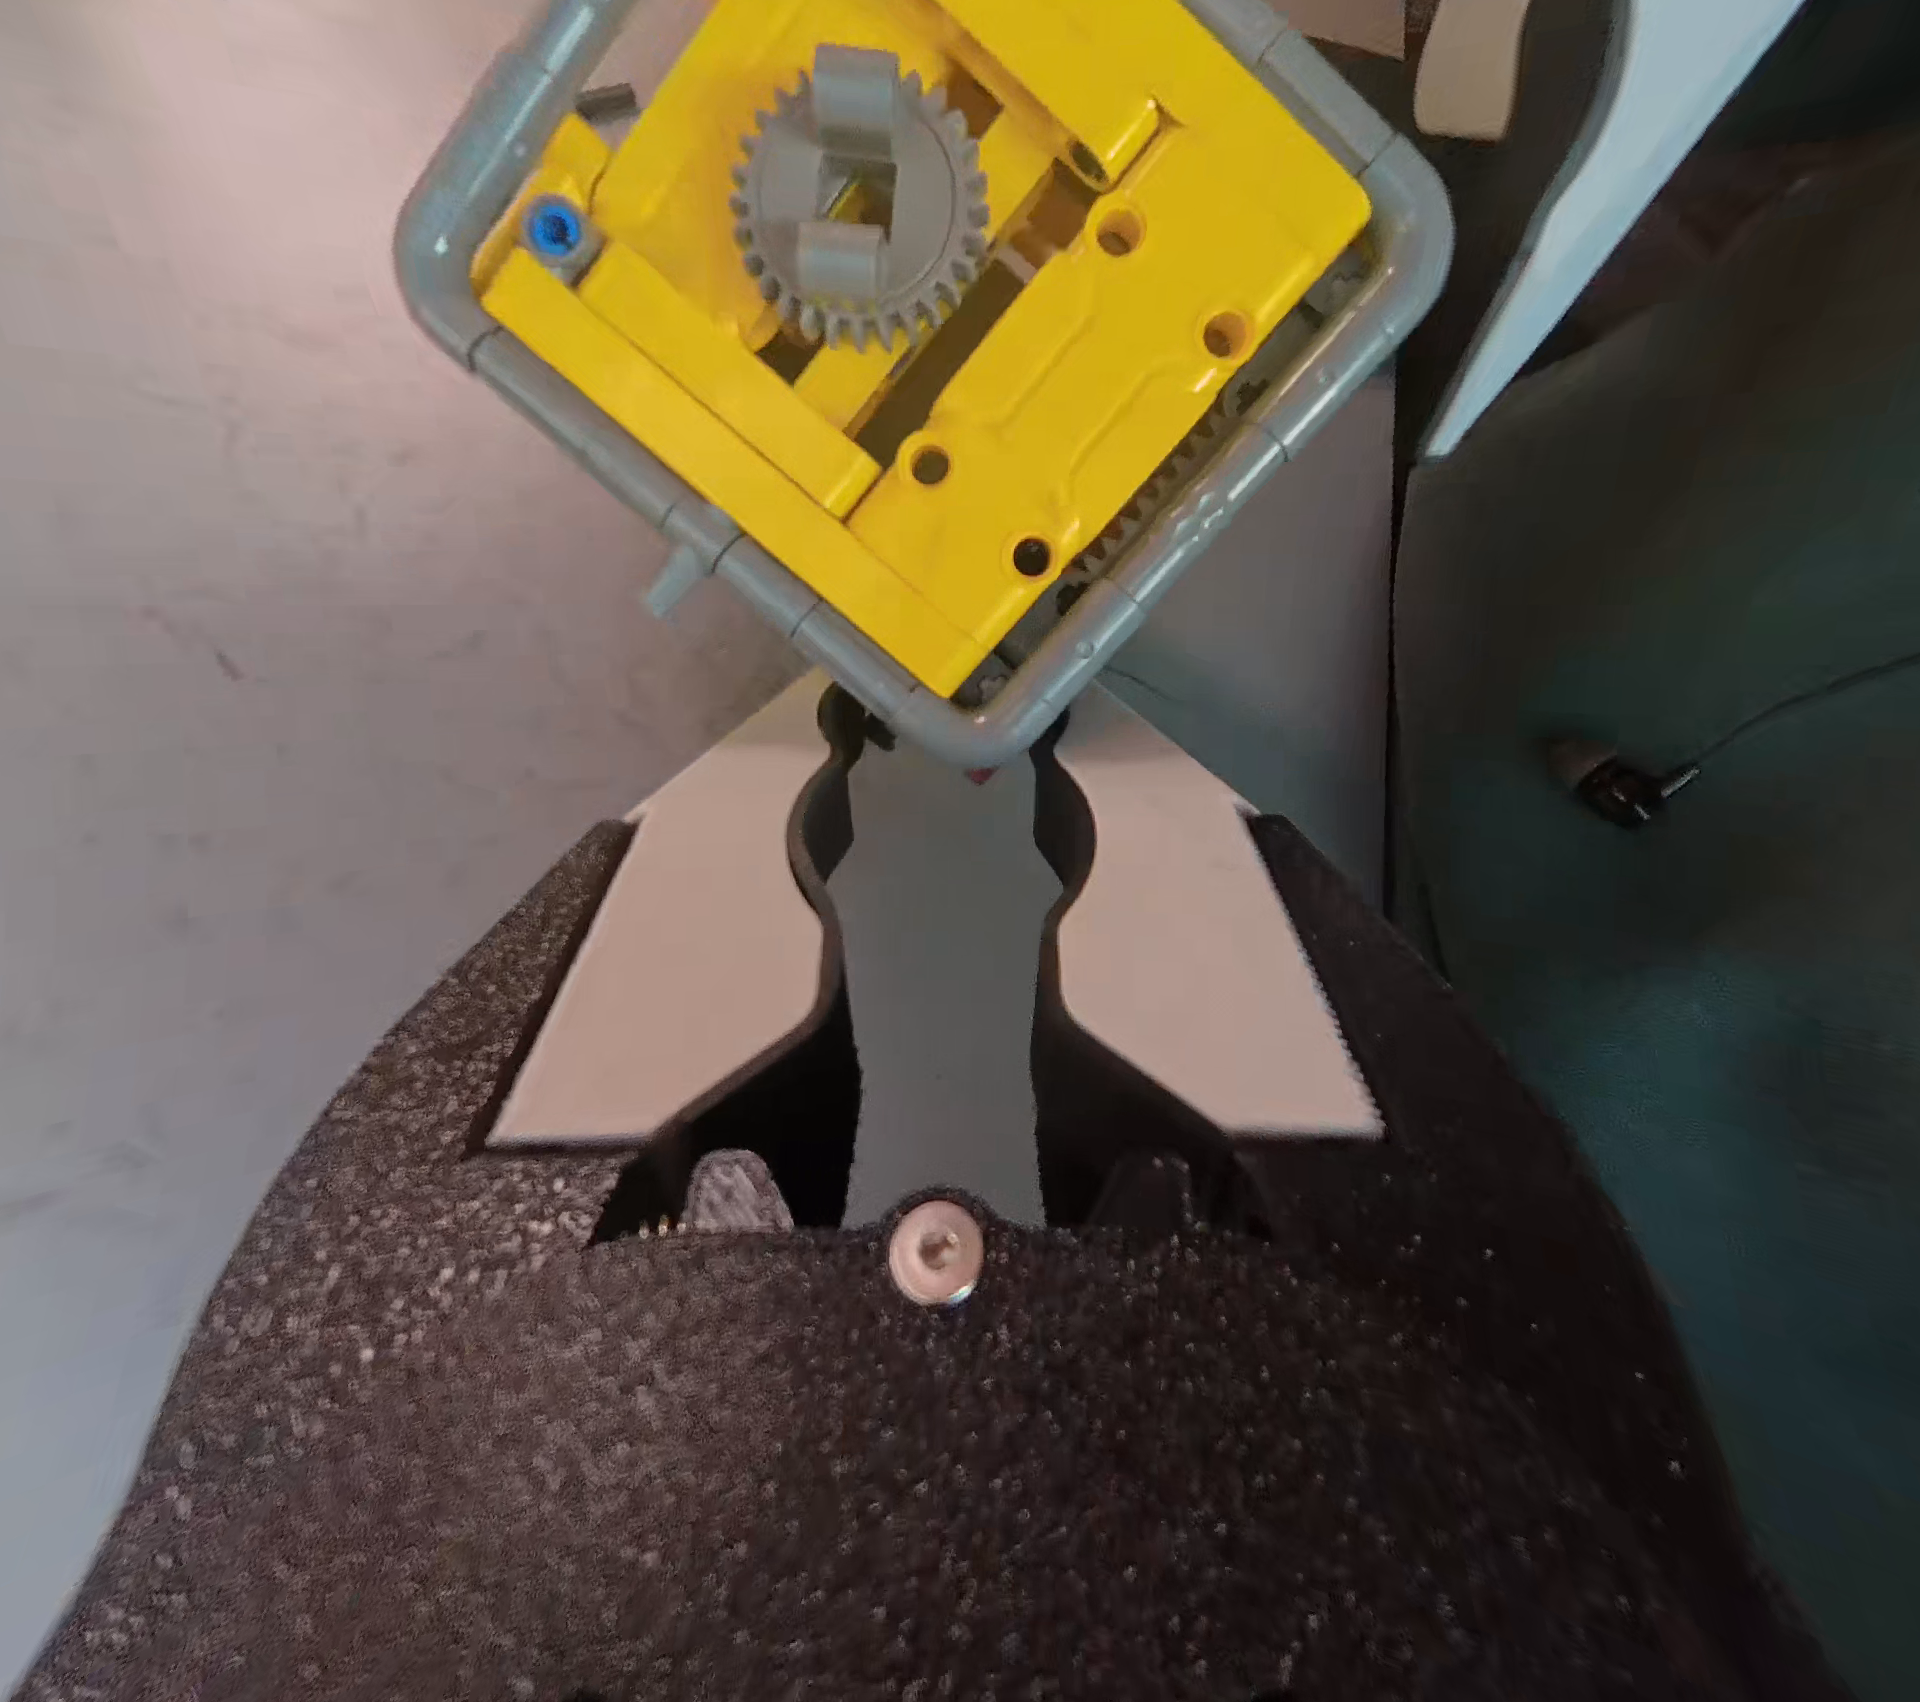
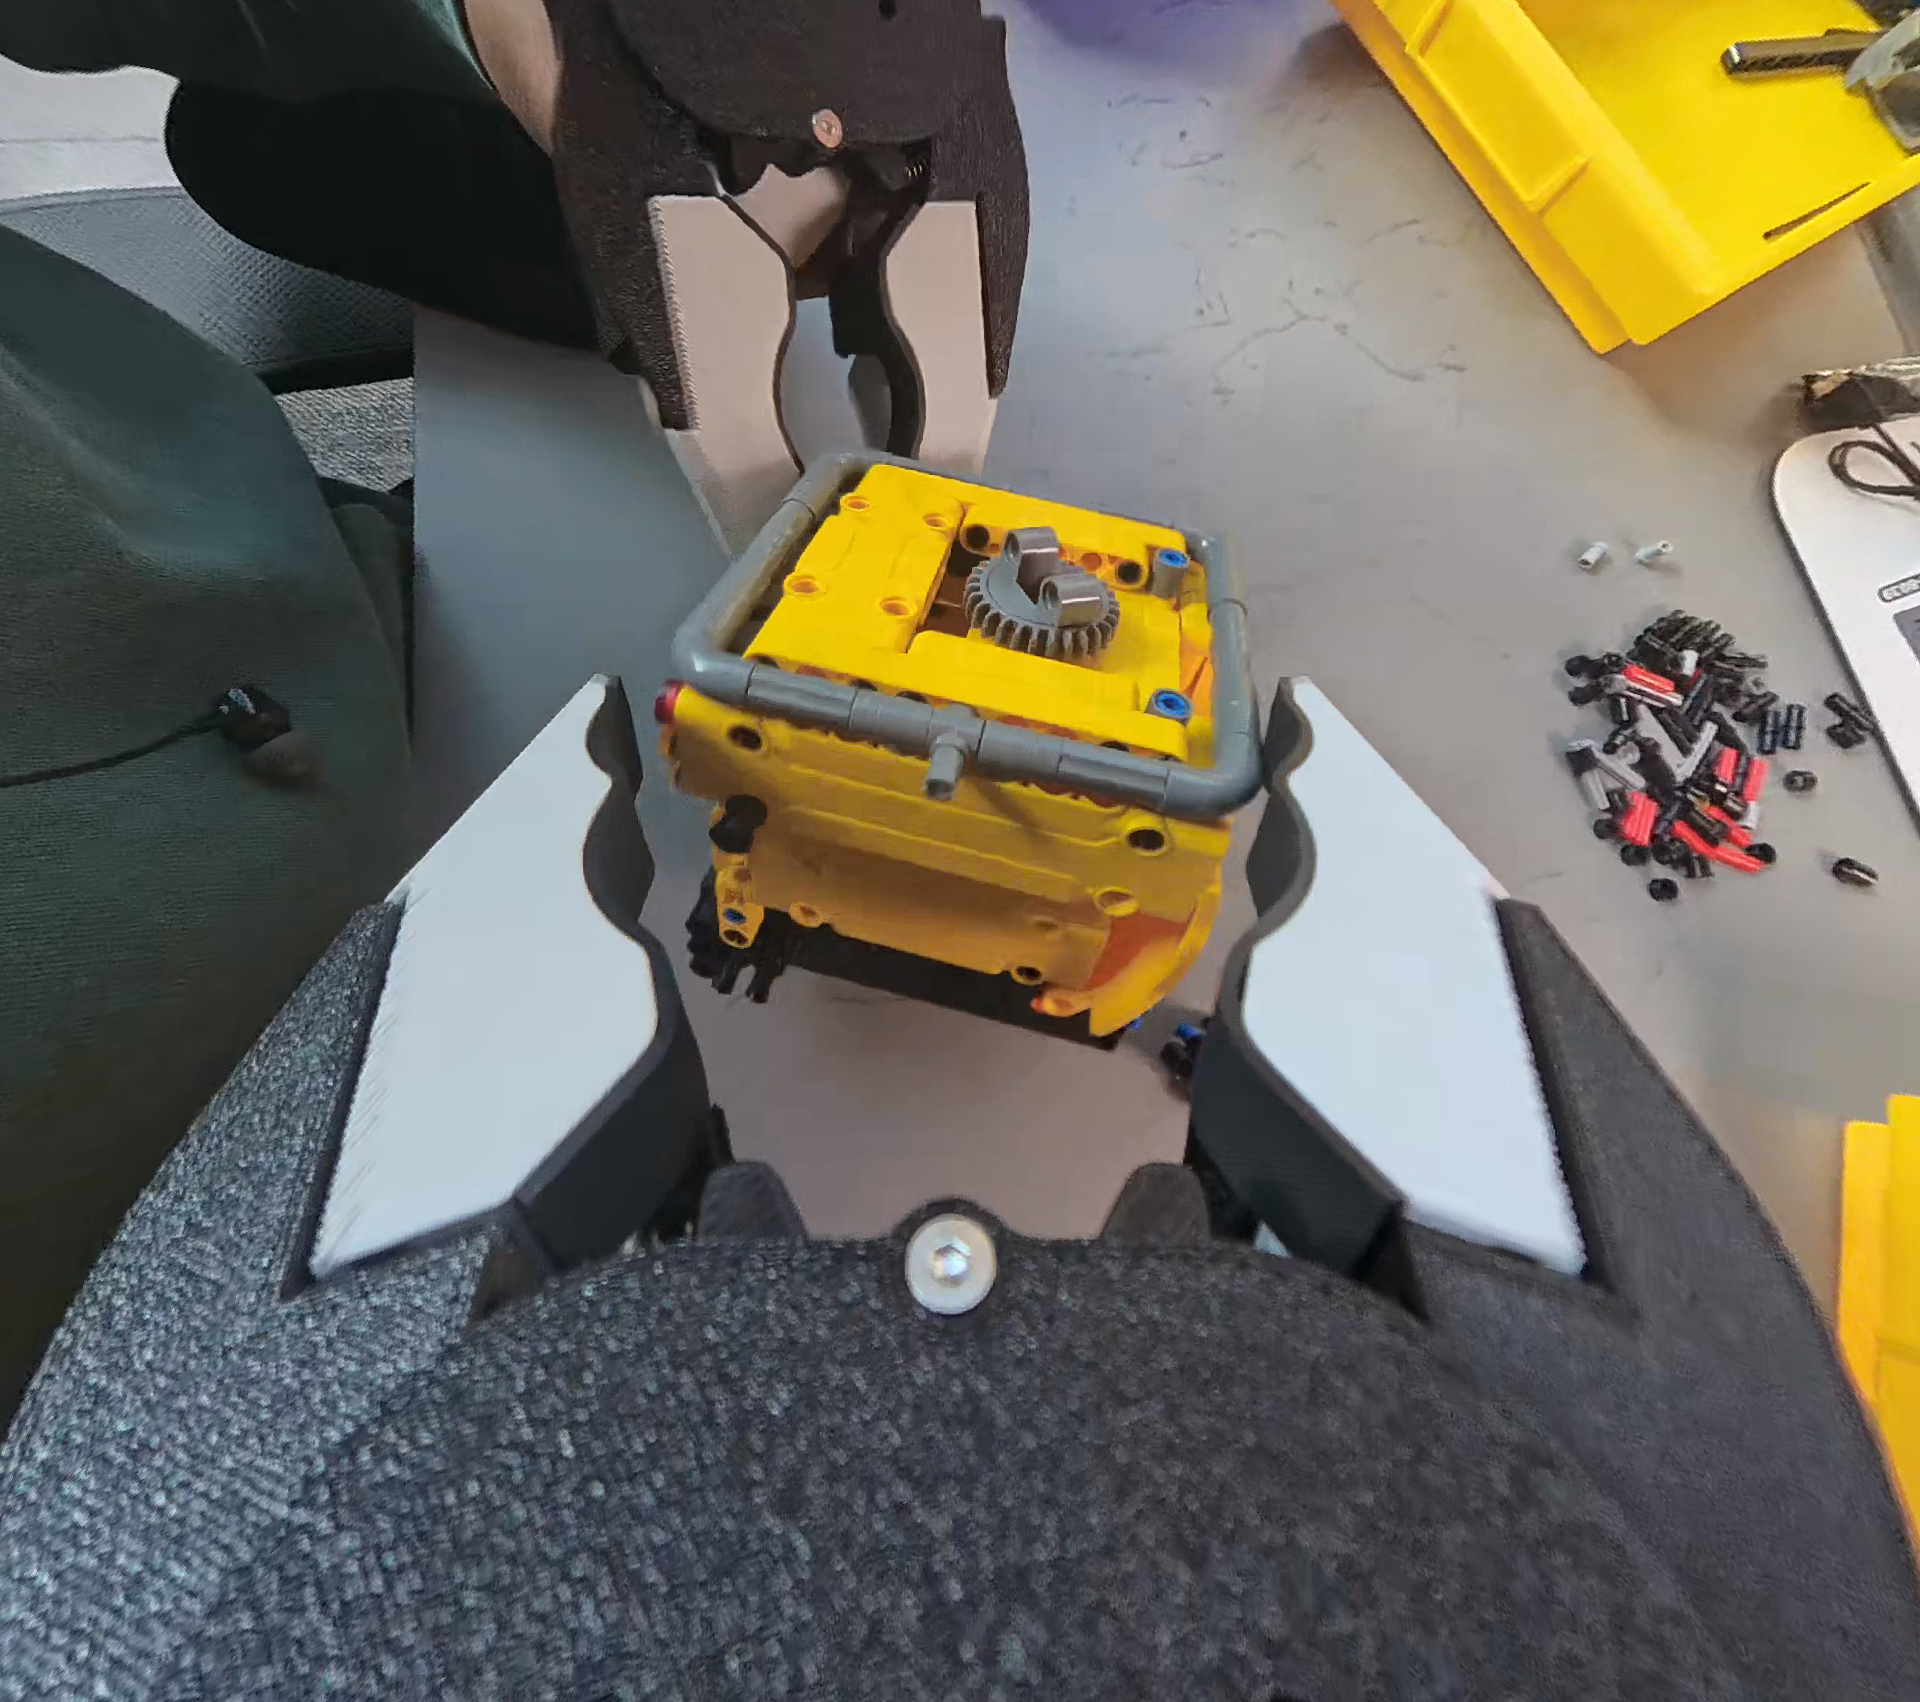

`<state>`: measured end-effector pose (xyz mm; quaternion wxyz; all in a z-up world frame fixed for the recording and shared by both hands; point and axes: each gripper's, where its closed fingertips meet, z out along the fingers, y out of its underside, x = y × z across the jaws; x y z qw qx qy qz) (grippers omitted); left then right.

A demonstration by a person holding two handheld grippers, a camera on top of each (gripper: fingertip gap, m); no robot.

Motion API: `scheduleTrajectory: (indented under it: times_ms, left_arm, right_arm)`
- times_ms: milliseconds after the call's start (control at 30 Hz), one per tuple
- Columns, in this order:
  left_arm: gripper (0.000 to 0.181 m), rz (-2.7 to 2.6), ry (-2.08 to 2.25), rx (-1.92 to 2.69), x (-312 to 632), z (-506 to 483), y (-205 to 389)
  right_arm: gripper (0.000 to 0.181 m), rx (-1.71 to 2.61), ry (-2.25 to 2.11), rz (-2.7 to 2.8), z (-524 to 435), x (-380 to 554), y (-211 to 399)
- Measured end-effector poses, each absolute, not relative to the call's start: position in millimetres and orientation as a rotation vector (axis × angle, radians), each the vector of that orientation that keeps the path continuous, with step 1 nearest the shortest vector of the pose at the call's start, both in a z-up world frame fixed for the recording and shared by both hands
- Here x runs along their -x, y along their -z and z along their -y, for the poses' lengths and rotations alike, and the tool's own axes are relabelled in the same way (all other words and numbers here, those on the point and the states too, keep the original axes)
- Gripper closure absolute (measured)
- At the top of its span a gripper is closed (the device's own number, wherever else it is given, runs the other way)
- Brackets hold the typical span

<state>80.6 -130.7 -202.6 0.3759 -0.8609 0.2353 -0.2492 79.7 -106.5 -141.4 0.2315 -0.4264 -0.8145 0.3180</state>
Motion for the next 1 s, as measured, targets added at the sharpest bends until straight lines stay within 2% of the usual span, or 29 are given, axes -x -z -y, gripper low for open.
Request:
scheduleTrajectory:
  times_ms: [200, 433, 567, 667, 767, 867, 933, 1000]
  left_arm:
    - [0.142, -0.428, 0.741, 2.260, -55.8, 132.2, 209.1]
    - [0.129, -0.327, 0.665, 2.114, -19.5, 137.4, 158.2]
    - [0.110, -0.350, 0.595, 1.991, -31.4, 123.0, 129.0]
    - [0.103, -0.388, 0.419, 1.995, -27.4, 100.3, 129.5]
    - [0.090, -0.396, 0.432, 2.046, -28.1, 79.6, 132.1]
    - [0.081, -0.494, 0.439, 2.165, -33.6, 64.2, 153.0]
    - [0.077, -0.573, 0.432, 2.223, -37.4, 57.2, 167.2]
    - [0.080, -0.619, 0.416, 2.263, -39.0, 51.1, 175.9]
  right_arm:
    - [0.073, 1.192, -1.191, 2.150, 95.1, -74.2, 128.6]
    - [0.094, 1.224, -1.358, 2.085, 65.8, -89.0, 125.8]
    - [0.112, 1.329, -1.377, 1.963, 35.2, -94.7, 127.0]
    - [0.130, 1.409, -1.373, 1.924, 24.9, -101.4, 135.0]
    - [0.136, 1.462, -1.283, 1.932, 22.3, -105.5, 149.4]
    - [0.152, 1.310, -1.156, 1.942, 24.0, -103.9, 147.0]
    - [0.153, 1.163, -1.001, 2.009, 25.6, -103.8, 147.6]
    - [0.152, 1.205, -0.888, 2.061, 24.4, -101.0, 154.9]
